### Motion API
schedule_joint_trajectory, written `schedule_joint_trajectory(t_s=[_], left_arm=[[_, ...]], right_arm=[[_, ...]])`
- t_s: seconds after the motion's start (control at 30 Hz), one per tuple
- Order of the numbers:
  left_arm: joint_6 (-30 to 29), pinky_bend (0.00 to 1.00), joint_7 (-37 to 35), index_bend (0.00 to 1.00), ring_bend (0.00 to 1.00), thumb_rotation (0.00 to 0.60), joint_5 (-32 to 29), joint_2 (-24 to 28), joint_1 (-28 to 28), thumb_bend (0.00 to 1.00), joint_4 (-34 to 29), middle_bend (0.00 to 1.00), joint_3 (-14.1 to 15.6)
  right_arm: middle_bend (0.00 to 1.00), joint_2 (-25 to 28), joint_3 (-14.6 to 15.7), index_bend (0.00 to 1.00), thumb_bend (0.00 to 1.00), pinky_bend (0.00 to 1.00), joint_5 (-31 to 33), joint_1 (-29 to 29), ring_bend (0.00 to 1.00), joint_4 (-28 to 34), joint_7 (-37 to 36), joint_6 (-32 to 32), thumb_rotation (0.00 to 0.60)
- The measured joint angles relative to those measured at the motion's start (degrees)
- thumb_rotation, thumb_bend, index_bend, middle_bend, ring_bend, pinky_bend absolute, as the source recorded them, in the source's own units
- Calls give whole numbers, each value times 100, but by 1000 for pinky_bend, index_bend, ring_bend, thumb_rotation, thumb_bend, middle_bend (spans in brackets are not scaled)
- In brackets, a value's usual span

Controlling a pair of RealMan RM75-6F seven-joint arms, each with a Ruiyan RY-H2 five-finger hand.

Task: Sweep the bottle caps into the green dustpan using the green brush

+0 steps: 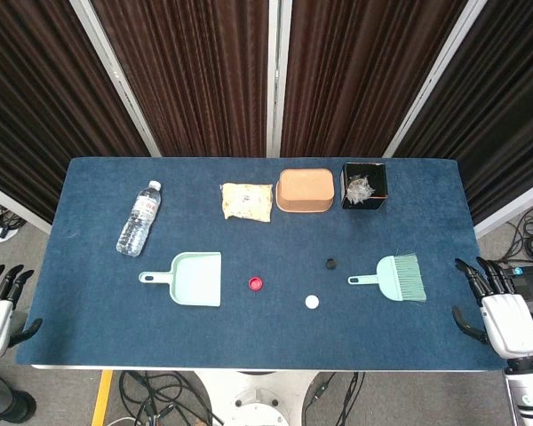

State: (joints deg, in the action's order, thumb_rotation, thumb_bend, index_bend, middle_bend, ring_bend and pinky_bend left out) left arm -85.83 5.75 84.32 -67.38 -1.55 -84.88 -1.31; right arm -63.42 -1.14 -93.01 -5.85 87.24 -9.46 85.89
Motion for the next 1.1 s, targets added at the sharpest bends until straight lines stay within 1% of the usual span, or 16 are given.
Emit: schedule_joint_trajectory(t_s=[0.23,0.37,0.43,0.47,0.5,0.57,0.6,0.7,0.77,0.87,1.0,1.1], left_arm=[[22,14,11,146,1,600,11,-6,-23,193,-3,97,0],[11,14,-5,145,1,600,22,-12,-24,193,7,97,-1],[12,14,-13,145,1,600,21,-24,-29,193,19,97,-5],[15,14,-16,145,1,600,23,-30,-33,193,24,97,-5],[21,14,-22,145,1,600,35,-38,-40,193,32,97,-4],[40,14,-27,146,1,600,58,-43,-56,193,48,97,4],[53,14,-28,145,1,600,69,-43,-67,193,61,97,10],[56,14,-48,145,1,600,73,-50,-71,193,76,97,13],[59,14,-55,145,2,600,73,-61,-71,193,92,98,18],[89,14,-78,145,2,600,68,-76,-76,193,114,97,29],[128,14,-133,145,1,600,42,-108,-81,193,173,97,36],[148,14,-175,146,1,600,27,-130,-85,193,226,97,36]], right_arm=[[183,-10,24,32,327,6,-48,-44,0,3,47,-61,600],[210,-41,-4,44,318,6,-53,-146,0,56,247,-184,600],[238,-66,-32,71,281,7,-33,-209,4,92,411,-275,600],[260,-90,-55,93,226,7,-10,-260,14,115,560,-353,600],[288,-111,-75,124,149,7,14,-305,34,131,692,-424,600],[324,-176,-132,186,71,11,95,-431,62,163,1070,-632,600],[340,-212,-159,226,56,17,138,-492,72,171,1259,-732,600],[360,-380,-259,310,51,44,302,-718,100,156,1994,-1070,600],[360,-564,-331,334,55,57,437,-903,109,95,2557,-1330,600],[362,-951,-428,353,95,76,671,-1218,124,-91,3299,-1768,600],[380,-1540,-513,357,154,87,965,-1582,136,-482,3888,-2215,600],[385,-1888,-524,364,157,87,1117,-1776,136,-790,4106,-2443,600]])
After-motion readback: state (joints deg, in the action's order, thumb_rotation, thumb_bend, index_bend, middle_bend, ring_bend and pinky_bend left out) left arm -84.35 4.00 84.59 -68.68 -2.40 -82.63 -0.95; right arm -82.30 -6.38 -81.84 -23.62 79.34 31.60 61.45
